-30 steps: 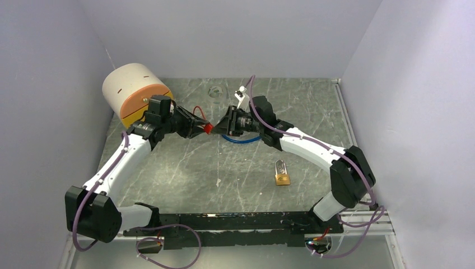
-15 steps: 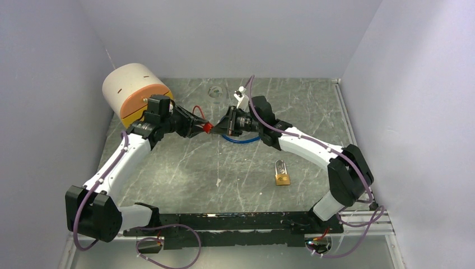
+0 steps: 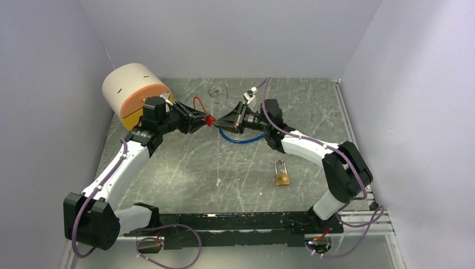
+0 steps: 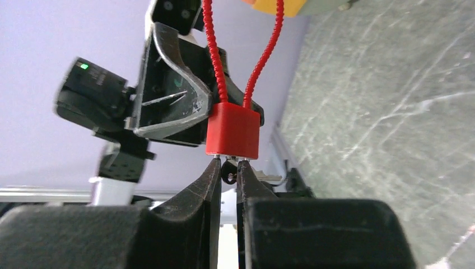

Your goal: Unlock with the key

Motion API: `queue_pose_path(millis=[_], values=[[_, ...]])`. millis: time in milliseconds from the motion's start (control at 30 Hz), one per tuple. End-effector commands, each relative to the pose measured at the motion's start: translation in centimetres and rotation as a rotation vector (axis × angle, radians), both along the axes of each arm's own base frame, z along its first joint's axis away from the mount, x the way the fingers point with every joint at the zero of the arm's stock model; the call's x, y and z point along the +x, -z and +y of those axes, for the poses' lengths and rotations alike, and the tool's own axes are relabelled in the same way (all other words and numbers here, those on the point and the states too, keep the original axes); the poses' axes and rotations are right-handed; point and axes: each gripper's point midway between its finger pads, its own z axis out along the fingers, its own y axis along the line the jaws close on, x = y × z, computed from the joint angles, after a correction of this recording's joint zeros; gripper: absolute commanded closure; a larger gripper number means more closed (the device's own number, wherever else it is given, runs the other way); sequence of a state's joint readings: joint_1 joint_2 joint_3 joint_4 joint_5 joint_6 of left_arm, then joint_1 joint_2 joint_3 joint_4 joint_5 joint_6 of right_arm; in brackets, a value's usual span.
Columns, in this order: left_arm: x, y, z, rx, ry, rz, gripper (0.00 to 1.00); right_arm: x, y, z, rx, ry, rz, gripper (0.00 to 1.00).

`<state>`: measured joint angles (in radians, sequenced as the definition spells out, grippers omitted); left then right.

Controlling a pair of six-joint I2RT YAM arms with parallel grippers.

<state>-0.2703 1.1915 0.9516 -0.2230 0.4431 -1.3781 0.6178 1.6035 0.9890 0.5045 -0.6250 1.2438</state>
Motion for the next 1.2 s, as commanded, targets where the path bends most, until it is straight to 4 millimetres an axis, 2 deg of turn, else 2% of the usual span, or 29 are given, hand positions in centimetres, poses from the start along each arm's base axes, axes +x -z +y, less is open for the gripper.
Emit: queue_pose_path(millis=[0,233,300,333,367,400,433,500,600,700,767,967,1067,1167], values=[[-0.3,-5.9,-1.0,-0.117,0.051,-0.255,0.97,-0.4,-6.9,-1.2,0.281,0.010,0.013,1.00],[0.0,-9.0,-1.6,-0.215,0.076,-0.391,0.97,-1.5,-11.0,-2.2,0.510,-0.045,0.055,1.00],[0.1,-9.2,-1.5,-0.203,0.069,-0.394,0.98,-1.4,-10.6,-1.8,0.453,-0.047,0.003,1.00],[0.1,-9.2,-1.4,-0.193,0.065,-0.395,0.97,-1.3,-10.1,-1.7,0.407,-0.032,-0.024,0.88],[0.2,-9.3,-1.3,-0.186,0.061,-0.398,0.97,-1.4,-10.0,-1.8,0.362,-0.018,-0.061,0.67],[0.2,-9.4,-1.3,-0.182,0.059,-0.400,0.97,-1.3,-9.7,-1.8,0.318,-0.004,-0.087,0.55],[0.3,-9.6,-1.2,-0.181,0.059,-0.408,0.98,-1.3,-9.5,-1.9,0.277,0.016,-0.121,0.47],[0.3,-9.8,-1.2,-0.181,0.062,-0.415,0.97,-1.1,-9.1,-2.3,0.202,0.053,-0.170,0.40],[0.5,-10.2,-1.2,-0.182,0.063,-0.428,0.97,-0.6,-8.6,-2.6,0.115,0.092,-0.217,0.45],[0.5,-10.6,-1.3,-0.178,0.069,-0.441,0.97,-0.4,-8.2,-2.6,0.074,0.093,-0.242,0.59],[0.5,-10.8,-1.4,-0.171,0.074,-0.445,0.97,-0.3,-8.0,-2.5,0.058,0.089,-0.250,0.64],[0.4,-10.7,-1.3,-0.149,0.078,-0.445,0.97,0.0,-8.7,-2.2,0.042,0.072,-0.289,0.70],[0.3,-10.7,-1.3,-0.148,0.082,-0.447,0.98,0.2,-8.9,-2.0,0.042,0.069,-0.296,0.80],[0.3,-10.5,-1.3,-0.143,0.083,-0.440,0.97,0.0,-9.4,-1.9,0.066,0.054,-0.311,0.82]])
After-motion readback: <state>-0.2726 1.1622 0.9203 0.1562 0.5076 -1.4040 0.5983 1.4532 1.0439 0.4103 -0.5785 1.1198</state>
